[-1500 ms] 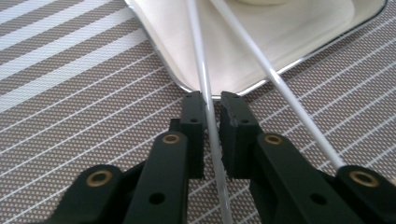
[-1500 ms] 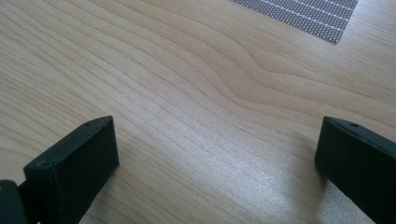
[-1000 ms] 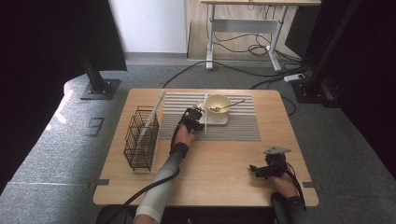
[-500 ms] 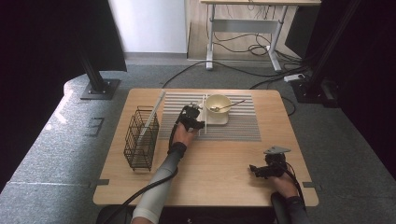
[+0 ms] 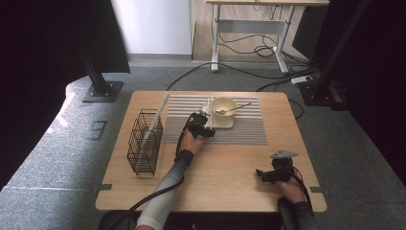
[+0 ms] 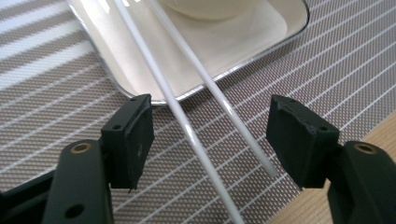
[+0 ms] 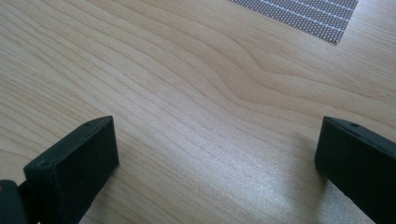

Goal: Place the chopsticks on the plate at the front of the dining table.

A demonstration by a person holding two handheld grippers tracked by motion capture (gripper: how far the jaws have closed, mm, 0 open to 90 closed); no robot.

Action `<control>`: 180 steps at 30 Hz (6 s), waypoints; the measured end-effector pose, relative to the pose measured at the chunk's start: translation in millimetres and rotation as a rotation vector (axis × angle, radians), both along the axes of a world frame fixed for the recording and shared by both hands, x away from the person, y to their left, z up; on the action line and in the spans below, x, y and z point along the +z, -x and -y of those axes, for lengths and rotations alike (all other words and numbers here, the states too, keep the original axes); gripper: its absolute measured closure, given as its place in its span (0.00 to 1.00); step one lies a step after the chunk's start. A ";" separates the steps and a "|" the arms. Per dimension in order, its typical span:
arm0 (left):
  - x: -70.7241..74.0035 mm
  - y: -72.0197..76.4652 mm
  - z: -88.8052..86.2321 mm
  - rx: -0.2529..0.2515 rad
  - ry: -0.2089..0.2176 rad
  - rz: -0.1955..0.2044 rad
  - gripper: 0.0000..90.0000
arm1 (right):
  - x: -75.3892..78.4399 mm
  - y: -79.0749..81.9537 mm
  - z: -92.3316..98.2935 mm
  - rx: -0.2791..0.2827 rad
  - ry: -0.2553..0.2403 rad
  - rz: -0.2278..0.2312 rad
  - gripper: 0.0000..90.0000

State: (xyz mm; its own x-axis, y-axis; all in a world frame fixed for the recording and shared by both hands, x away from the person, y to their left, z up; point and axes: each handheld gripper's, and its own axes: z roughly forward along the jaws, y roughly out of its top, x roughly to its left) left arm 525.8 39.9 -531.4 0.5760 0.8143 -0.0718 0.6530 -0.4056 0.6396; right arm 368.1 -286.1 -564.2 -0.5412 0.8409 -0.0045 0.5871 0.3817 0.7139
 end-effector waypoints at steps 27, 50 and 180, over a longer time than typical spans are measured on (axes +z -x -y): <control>-3.4 1.9 10.1 -0.040 -0.029 0.038 0.66 | 0.0 0.0 0.1 0.000 0.000 0.000 0.00; 11.7 12.6 5.2 -0.048 -0.012 0.099 0.32 | 0.0 0.0 0.0 0.000 0.000 0.000 0.00; -25.1 64.5 16.1 -0.255 0.052 0.095 0.00 | -0.3 0.0 0.0 0.001 0.000 0.003 0.00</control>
